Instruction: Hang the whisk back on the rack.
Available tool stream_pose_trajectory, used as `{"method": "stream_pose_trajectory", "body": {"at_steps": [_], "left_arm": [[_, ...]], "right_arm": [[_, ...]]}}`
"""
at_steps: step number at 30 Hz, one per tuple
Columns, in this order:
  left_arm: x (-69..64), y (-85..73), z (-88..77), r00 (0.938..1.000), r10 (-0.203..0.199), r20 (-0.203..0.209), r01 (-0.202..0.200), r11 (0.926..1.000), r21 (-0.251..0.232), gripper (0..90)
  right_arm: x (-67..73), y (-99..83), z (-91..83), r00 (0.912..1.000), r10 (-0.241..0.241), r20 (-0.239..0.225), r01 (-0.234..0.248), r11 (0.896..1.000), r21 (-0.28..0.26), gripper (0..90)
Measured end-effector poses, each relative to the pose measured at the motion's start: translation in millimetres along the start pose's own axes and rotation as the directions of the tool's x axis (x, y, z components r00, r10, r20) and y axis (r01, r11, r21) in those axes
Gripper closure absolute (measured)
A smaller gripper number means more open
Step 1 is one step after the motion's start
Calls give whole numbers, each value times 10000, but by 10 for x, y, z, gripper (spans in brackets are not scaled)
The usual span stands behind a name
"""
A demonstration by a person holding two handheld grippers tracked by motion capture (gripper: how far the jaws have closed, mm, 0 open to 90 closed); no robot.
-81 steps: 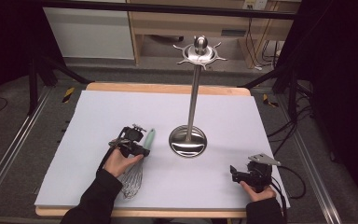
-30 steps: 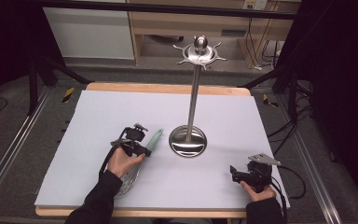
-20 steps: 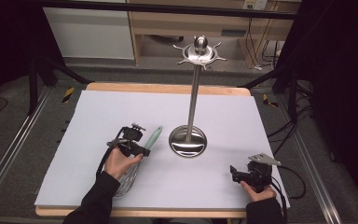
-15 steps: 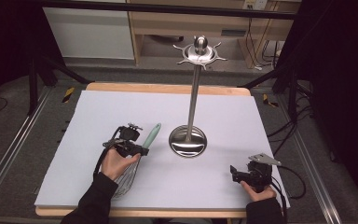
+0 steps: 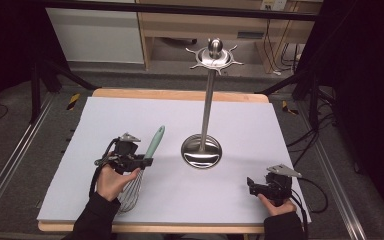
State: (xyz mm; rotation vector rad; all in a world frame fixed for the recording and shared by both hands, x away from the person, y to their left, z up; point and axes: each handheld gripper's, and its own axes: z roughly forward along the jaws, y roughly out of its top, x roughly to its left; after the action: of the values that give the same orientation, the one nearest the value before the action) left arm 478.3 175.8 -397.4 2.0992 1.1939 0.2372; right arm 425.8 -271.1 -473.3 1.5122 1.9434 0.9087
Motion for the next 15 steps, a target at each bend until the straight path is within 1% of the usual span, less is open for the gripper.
{"method": "stream_pose_trajectory", "body": {"at_steps": [3,4,5,6,7,11,15], "left_arm": [[15,-13,-26,10000,-49,37,49,9999,-102,689],[20,-21,-41,10000,-82,51,83,9998,-182,690],[24,-26,-58,10000,-83,54,84,9998,-199,690],[29,-36,-91,10000,-65,35,66,9994,-330,689],[29,-36,-91,10000,-65,35,66,9994,-330,689],[54,-56,-177,9999,-90,122,98,9979,-647,689],[53,-77,-266,10000,-6,76,14,9941,-1088,690]], "right_arm": [[3,-1,-4,10000,51,3,-51,10000,3,81],[-6,0,-5,10000,-58,12,58,10000,-34,81],[-7,0,-6,10000,-49,7,49,10000,-38,81],[-7,0,-6,10000,-48,17,48,10000,-37,81],[-7,0,-6,10000,-48,17,48,10000,-37,81],[-8,0,-11,10000,-49,-15,49,10000,-58,81],[-9,3,-22,10000,-31,-37,30,9999,-101,82]]}}
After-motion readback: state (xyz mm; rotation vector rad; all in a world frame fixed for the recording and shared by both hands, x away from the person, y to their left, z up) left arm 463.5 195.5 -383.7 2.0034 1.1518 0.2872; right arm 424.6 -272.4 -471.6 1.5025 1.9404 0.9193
